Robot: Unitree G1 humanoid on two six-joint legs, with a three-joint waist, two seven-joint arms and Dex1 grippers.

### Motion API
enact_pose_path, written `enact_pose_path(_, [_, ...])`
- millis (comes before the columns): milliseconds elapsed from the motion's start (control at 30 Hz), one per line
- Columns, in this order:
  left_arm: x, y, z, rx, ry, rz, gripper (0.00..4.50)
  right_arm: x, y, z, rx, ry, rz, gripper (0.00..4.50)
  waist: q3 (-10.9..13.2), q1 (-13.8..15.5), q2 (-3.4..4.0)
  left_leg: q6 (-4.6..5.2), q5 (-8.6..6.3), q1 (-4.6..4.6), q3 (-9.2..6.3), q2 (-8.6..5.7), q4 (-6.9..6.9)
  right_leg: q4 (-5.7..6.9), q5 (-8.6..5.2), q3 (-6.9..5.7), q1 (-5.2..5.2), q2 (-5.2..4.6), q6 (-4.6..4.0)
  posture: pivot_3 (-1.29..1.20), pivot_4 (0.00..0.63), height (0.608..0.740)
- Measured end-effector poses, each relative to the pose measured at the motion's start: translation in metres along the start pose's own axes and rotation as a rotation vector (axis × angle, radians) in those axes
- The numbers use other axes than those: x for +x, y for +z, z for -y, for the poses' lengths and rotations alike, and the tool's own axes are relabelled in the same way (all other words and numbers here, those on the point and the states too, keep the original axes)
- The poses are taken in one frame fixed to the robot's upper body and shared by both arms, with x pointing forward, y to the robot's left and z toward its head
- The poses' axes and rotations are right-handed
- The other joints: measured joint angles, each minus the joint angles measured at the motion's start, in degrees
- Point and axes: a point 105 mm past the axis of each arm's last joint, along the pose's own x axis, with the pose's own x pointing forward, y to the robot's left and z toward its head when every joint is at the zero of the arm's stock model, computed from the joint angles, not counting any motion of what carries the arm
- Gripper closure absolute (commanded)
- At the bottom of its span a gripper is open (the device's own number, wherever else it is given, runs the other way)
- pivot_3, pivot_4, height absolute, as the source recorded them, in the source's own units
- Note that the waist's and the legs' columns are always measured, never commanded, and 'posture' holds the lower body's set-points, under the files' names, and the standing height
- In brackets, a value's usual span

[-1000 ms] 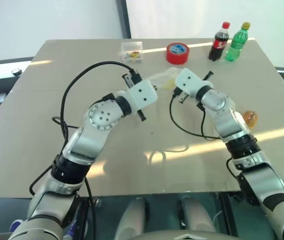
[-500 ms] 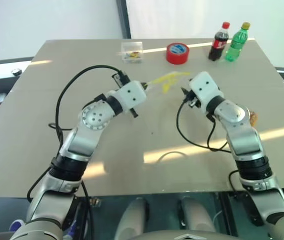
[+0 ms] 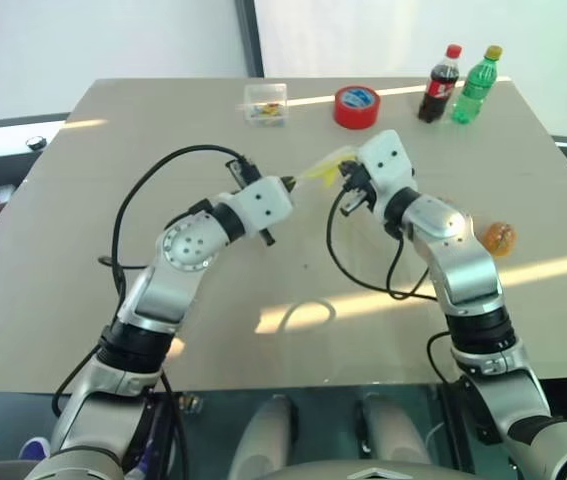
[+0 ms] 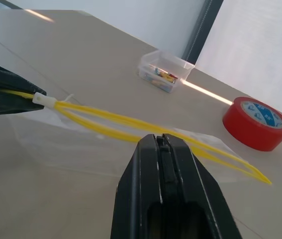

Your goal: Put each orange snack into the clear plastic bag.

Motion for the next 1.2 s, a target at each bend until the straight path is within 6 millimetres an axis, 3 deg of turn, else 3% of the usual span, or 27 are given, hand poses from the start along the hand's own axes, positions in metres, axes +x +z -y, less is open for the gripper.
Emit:
enact_pose_path(700, [-0.005, 0.012, 0.011, 0.012, -0.049, 0.066, 4.50, 0.008, -0.013, -0.012, 0.000, 0.057, -0.037, 4.46, 0.0, -0.1, 0.00, 0.00, 0.00, 0.01, 0.02, 0.01, -0.01, -0.01, 0.00, 0.01, 0.00, 0.00, 0.00, 0.00, 0.150, 0.740])
enact_pose_path(767, [-0.011, 0.015, 0.019, 0.029, -0.094, 0.104, 4.50, 0.011, -0.015, -0.018, 0.087, 0.080, -0.031, 4.46, 0.0, -0.2, 0.00, 0.00, 0.00, 0.02, 0.02, 0.07, -0.05, -0.01, 0.00, 0.02, -0.01, 0.01, 0.00, 0.00, 0.150, 0.740])
enact_pose_path(867, [-0.022, 0.018, 0.031, 0.095, -0.171, 0.167, 4.50, 0.013, -0.016, -0.030, 0.362, 0.122, -0.009, 4.46, 0.0, -0.1, 0.02, 0.00, 0.00, 0.01, 0.01, 0.15, -0.08, -0.01, 0.00, 0.01, -0.01, 0.00, -0.01, 0.00, 0.150, 0.740])
enact_pose_path(933, [-0.026, 0.022, 0.033, 0.139, -0.194, 0.206, 4.50, 0.013, -0.020, -0.033, 0.420, 0.130, -0.017, 4.46, 0.0, 0.1, 0.03, 0.01, 0.00, 0.02, 0.01, 0.11, -0.06, -0.02, 0.00, 0.00, 0.00, -0.05, -0.01, 0.00, 0.150, 0.740])
enact_pose_path(1067, [-0.032, 0.020, 0.033, 0.167, -0.217, 0.239, 4.50, 0.009, -0.047, -0.025, 0.158, 0.066, -0.089, 4.46, 0.0, 0.5, 0.03, 0.02, -0.01, 0.01, -0.03, -0.04, -0.03, -0.06, 0.00, -0.06, 0.04, -0.13, 0.00, 0.00, 0.150, 0.740])
enact_pose_path(1100, [-0.032, 0.019, 0.033, 0.172, -0.217, 0.243, 4.50, 0.006, -0.054, -0.021, -0.045, 0.045, -0.101, 4.46, 0.0, 0.4, 0.04, 0.02, -0.01, 0.01, -0.01, -0.07, -0.03, -0.06, 0.00, -0.06, 0.02, -0.10, 0.00, 0.00, 0.150, 0.740])
enact_pose_path(1133, [-0.033, 0.018, 0.033, 0.173, -0.217, 0.244, 4.50, 0.006, -0.055, -0.021, -0.098, 0.049, -0.102, 4.46, 0.0, 0.3, 0.04, 0.01, 0.00, 0.01, -0.01, -0.10, -0.04, -0.06, -0.01, -0.06, 0.00, -0.10, 0.00, 0.00, 0.150, 0.740])
enact_pose_path(1167, [-0.034, 0.015, 0.033, 0.179, -0.218, 0.239, 4.50, 0.002, -0.062, -0.019, -0.294, 0.048, -0.096, 4.46, 0.0, 0.0, 0.04, 0.01, 0.00, 0.01, 0.00, -0.07, -0.06, -0.06, -0.01, -0.06, 0.00, -0.05, 0.00, 0.00, 0.150, 0.740])
enact_pose_path(1200, [-0.035, 0.012, 0.032, 0.180, -0.216, 0.235, 4.50, 0.001, -0.065, -0.020, -0.380, 0.058, -0.090, 4.46, 0.0, -0.1, 0.04, 0.00, 0.00, 0.01, 0.01, -0.05, -0.07, -0.06, -0.01, -0.06, -0.01, -0.04, 0.00, 0.00, 0.150, 0.740])
